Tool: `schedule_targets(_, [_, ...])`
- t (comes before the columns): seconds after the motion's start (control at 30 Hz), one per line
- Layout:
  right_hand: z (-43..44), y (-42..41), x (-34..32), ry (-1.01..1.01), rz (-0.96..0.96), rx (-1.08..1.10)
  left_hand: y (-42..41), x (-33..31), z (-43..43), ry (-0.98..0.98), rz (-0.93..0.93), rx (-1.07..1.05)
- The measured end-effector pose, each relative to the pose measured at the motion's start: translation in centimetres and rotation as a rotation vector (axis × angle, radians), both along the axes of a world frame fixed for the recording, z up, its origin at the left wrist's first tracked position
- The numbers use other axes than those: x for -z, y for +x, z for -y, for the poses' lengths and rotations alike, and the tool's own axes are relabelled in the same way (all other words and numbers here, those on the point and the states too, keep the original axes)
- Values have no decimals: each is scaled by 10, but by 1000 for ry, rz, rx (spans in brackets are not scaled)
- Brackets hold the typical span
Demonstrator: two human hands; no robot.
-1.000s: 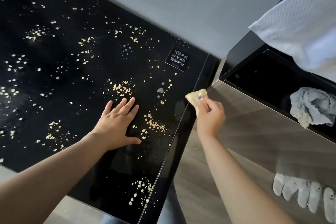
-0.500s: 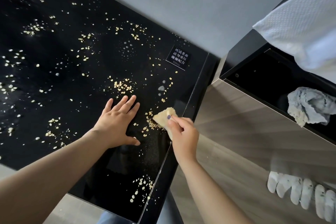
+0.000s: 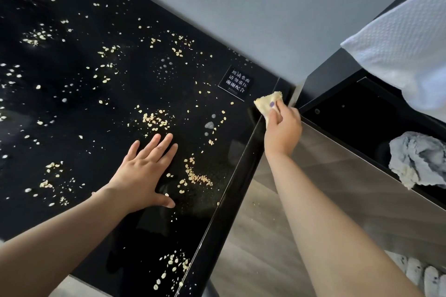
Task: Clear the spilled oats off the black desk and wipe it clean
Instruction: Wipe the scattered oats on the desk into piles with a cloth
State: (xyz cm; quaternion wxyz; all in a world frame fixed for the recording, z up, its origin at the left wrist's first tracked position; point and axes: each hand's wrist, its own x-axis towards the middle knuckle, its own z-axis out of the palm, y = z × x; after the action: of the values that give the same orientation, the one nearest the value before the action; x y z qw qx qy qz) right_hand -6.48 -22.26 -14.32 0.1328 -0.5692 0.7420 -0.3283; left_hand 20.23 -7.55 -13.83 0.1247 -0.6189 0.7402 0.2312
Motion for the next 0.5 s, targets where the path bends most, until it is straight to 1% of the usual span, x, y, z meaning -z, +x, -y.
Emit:
schedule_targets(0.07, [11,4,9,20,-62,-21,0,0,0,-1,-10,-10])
schedule_targets(0.13, [16,6,17,97,-109,-61,0,0,0,-10,-12,-16])
schedule_targets(0.2, [11,5,22,120,-108,-103,-1,-1,0,-6,-17,-19])
schedule_targets(0.27, [-1,4,24,99,-100,-135,-1,-1,0,0,-15,-26])
schedule_targets(0.4, [-60,15,28,32,-66,-195,-2,-4,0,24,-33,-40])
schedule_targets(0.5, [-118,34,27,21,32,-213,-2,-6,0,28,-40,-45])
